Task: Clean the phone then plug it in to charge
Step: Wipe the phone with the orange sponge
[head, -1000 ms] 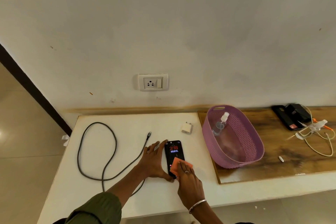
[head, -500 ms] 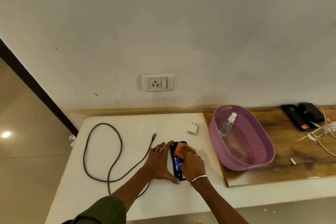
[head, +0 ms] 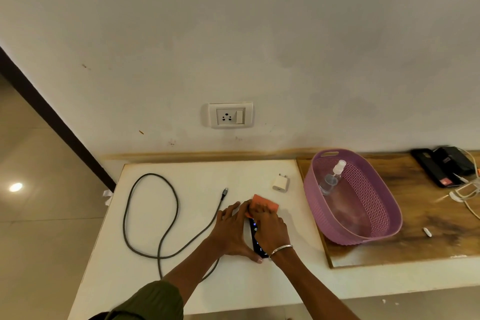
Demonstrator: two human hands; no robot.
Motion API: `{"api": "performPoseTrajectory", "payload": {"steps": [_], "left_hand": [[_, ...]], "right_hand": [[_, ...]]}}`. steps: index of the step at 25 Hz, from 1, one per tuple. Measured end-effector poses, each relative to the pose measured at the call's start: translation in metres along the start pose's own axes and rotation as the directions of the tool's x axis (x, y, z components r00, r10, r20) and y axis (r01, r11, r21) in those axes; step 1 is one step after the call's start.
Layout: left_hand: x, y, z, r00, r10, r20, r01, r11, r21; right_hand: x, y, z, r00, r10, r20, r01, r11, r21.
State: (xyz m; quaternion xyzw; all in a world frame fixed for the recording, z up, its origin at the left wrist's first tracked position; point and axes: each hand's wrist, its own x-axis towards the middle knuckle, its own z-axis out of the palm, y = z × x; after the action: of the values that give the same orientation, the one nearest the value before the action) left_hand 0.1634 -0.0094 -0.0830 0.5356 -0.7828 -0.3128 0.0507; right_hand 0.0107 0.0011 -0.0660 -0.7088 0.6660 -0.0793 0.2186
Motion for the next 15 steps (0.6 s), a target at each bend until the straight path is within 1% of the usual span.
{"api": "performPoseTrajectory", "payload": {"steps": [3, 5, 7, 10, 12, 13, 14, 15], "left_hand": [[0.000, 0.000, 0.000, 1.000, 0.005, -0.007, -0.005, 1.000, -0.004], [-0.001, 0.000, 0.000, 1.000, 0.001, -0.014, -0.001, 1.000, -0.014], [-0.001, 0.000, -0.001, 1.000, 0.006, -0.016, -0.006, 1.000, -0.014], [-0.001, 0.001, -0.002, 1.000, 0.007, -0.019, -0.008, 1.000, -0.027], [-0.001, 0.002, -0.003, 1.000, 0.009, -0.010, -0.009, 1.000, -0.017], [-0.001, 0.002, -0.002, 1.000, 0.008, -0.004, -0.008, 1.000, -0.008], [-0.001, 0.001, -0.002, 1.000, 0.007, 0.001, -0.007, 1.000, 0.003], [-0.001, 0.001, -0.002, 1.000, 0.006, 0.006, -0.006, 1.000, 0.014]], "right_hand": [[-0.002, 0.004, 0.003, 0.999, -0.024, 0.024, 0.024, 1.000, 0.002], [-0.004, 0.008, -0.003, 0.999, 0.015, 0.041, -0.017, 0.999, 0.045], [-0.004, 0.014, -0.007, 0.999, 0.036, -0.004, -0.036, 0.998, 0.061], [-0.005, 0.019, -0.015, 0.996, 0.049, -0.072, -0.048, 0.999, 0.013], [-0.007, 0.017, -0.014, 0.995, -0.056, -0.087, 0.045, 0.991, -0.123], [-0.009, 0.015, -0.010, 0.990, -0.123, -0.073, 0.109, 0.979, -0.172], [-0.010, 0.012, -0.007, 0.990, -0.128, -0.056, 0.118, 0.981, -0.154], [-0.014, 0.011, -0.002, 0.995, -0.095, -0.039, 0.091, 0.991, -0.100]]}}
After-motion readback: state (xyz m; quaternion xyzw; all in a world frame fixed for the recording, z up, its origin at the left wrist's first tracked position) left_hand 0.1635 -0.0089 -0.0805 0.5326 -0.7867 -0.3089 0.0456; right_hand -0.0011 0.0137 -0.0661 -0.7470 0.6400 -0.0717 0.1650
